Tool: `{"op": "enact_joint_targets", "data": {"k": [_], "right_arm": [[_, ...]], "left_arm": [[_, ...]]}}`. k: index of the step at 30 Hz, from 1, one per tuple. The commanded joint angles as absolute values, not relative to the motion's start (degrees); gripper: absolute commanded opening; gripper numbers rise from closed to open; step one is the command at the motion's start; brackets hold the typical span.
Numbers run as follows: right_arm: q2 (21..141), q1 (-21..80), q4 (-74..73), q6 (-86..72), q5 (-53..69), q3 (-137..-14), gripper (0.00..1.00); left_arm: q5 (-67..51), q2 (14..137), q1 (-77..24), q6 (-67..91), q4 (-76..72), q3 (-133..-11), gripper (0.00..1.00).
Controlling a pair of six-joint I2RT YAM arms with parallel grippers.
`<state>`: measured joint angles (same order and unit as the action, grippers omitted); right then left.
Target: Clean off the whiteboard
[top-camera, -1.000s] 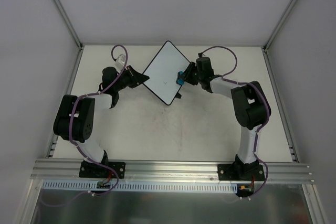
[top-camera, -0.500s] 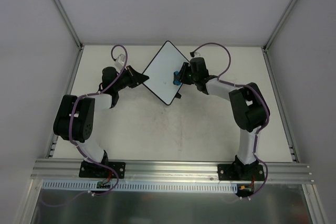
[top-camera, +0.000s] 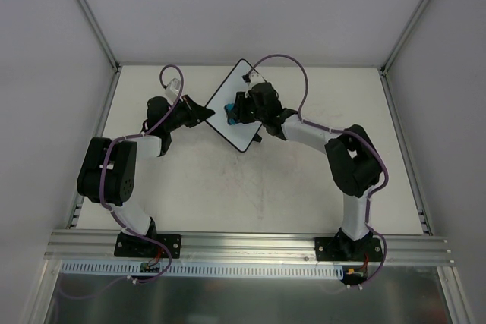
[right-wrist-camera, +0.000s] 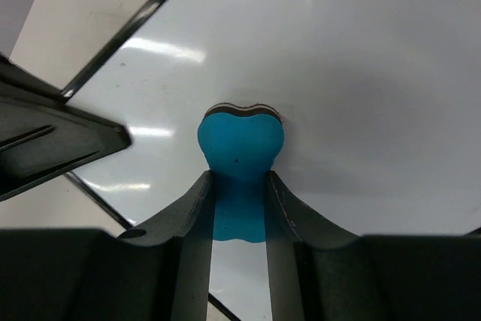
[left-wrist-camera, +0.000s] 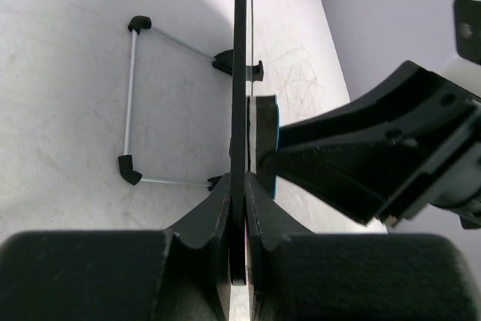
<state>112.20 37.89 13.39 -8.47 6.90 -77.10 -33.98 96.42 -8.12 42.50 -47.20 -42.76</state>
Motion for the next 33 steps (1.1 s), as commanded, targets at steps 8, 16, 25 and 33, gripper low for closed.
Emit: {"op": "enact_joint_targets", "data": {"k": [8,16,25,33], "right_arm": [[112.6,44.7,9.0,-5.7,13.8,-75.4,0.0],[108.0,45.1,7.6,-4.4,7.9,-73.6,0.0],[99.5,45.1,0.4,-0.5,-1.7,-74.2,0.0],[91.8,42.5,-13.2,-2.0,-6.8,-72.4,0.0]], "left_arm": [[-35.7,97.0,-8.5,39.1,-45.7,-44.3,0.0],[-37.8,98.9,-7.2,41.9,-48.5,-44.0,0.0],[-38.5,99.4,-6.3,42.8,-49.5,-44.1,0.0],[-38.2,98.5,-5.9,43.2,-49.6,-43.3,0.03]]}}
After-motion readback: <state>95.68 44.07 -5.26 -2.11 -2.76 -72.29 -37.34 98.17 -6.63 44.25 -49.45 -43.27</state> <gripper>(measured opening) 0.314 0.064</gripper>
